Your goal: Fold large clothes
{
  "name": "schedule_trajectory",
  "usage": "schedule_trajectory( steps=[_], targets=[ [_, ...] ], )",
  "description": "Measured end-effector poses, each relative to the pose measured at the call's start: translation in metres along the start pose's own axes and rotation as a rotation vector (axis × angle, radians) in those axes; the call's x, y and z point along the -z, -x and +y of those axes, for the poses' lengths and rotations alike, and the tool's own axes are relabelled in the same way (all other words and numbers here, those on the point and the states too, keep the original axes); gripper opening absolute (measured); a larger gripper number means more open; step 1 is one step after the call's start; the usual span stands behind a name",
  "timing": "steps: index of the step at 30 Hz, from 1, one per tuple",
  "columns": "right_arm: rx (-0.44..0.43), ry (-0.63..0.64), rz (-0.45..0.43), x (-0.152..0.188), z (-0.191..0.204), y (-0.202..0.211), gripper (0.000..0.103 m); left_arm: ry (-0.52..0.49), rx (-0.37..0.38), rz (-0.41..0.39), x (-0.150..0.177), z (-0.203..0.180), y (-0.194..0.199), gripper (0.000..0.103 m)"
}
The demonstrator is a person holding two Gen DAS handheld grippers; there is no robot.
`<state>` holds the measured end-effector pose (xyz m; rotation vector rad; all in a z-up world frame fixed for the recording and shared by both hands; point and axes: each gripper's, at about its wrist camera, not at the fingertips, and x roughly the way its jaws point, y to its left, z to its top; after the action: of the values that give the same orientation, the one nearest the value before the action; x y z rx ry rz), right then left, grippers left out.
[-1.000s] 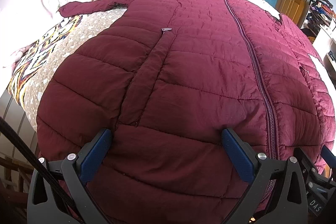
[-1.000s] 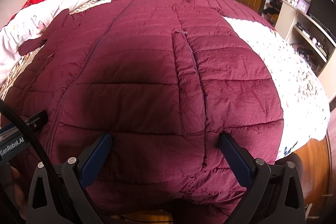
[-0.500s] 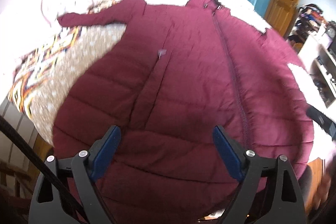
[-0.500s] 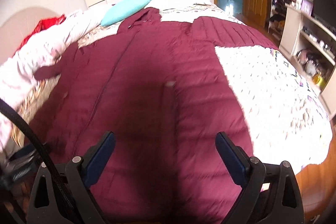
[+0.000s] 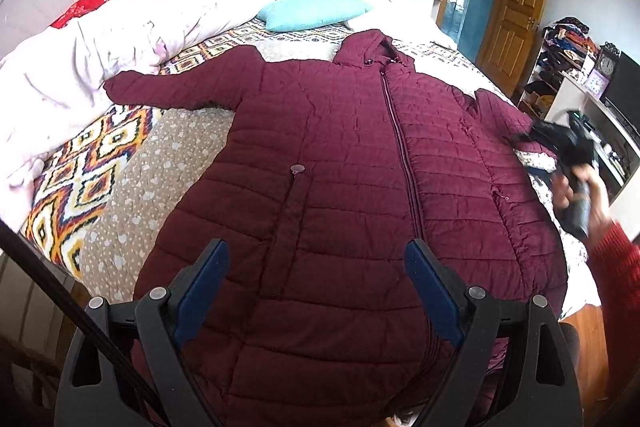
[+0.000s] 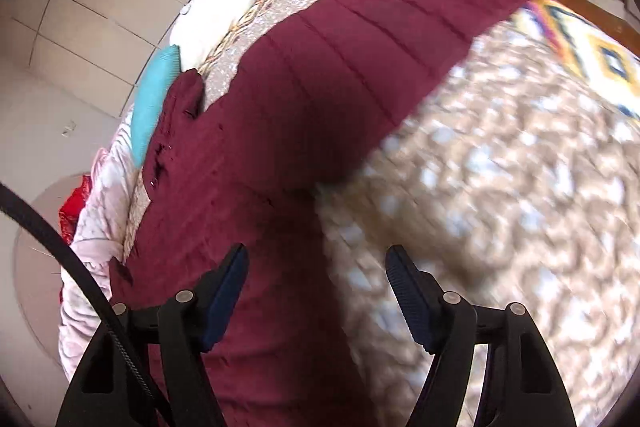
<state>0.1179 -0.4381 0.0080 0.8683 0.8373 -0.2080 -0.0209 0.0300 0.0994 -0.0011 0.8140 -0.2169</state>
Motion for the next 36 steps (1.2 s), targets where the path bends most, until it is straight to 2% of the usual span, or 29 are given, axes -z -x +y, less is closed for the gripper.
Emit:
schedule_trajectory(
  steps=[1,3,4,5,8,13,15,18,21,23,27,32,36],
  targets=[
    [0.017,0.012,-0.002,-0.005,0.004,-0.005,0.073,-0.002,0.000,-0.002,-0.001,-0.001,0.001,0.089],
    [0.056,0.020,-0.002,-0.011,0.011,-0.013,0.031,-0.006,-0.004,-0.008,-0.004,-0.001,0.003,0.089],
    [0.044,0.010,0.023,-0.019,0.012,-0.020,0.015,-0.007,-0.011,-0.012,-0.006,-0.001,0.004,0.089],
    [0.062,0.006,0.019,-0.026,0.010,-0.022,0.010,-0.006,-0.018,-0.017,-0.008,-0.001,0.005,0.089],
    [0.153,0.087,-0.013,-0.048,0.022,-0.024,0.003,0.002,-0.043,-0.023,-0.013,0.001,0.002,0.089],
    [0.215,0.045,-0.001,-0.071,0.021,-0.038,0.002,0.016,-0.074,0.003,-0.015,0.006,-0.008,0.089],
    [0.250,0.094,-0.012,-0.066,0.030,-0.044,0.002,0.019,-0.072,0.004,-0.014,0.007,-0.009,0.089],
    [0.254,0.176,-0.019,-0.056,0.034,-0.035,0.004,0.014,-0.077,-0.001,-0.012,0.009,-0.009,0.089],
    [0.225,0.193,-0.020,-0.041,0.029,-0.013,0.015,0.014,-0.090,0.002,-0.010,0.013,-0.012,0.089],
    [0.246,0.217,-0.031,-0.031,0.032,-0.003,0.028,0.024,-0.090,0.011,-0.008,0.016,-0.016,0.089],
    [0.245,0.310,-0.028,-0.001,0.035,0.027,0.029,0.007,-0.110,0.017,-0.004,0.017,-0.023,0.089],
    [0.216,0.416,-0.026,0.057,0.049,0.055,0.031,0.018,-0.112,0.048,0.001,0.027,-0.033,0.089],
    [0.199,0.545,-0.042,0.102,0.077,0.068,0.032,0.011,-0.173,0.029,-0.002,0.039,-0.034,0.089]
  ],
)
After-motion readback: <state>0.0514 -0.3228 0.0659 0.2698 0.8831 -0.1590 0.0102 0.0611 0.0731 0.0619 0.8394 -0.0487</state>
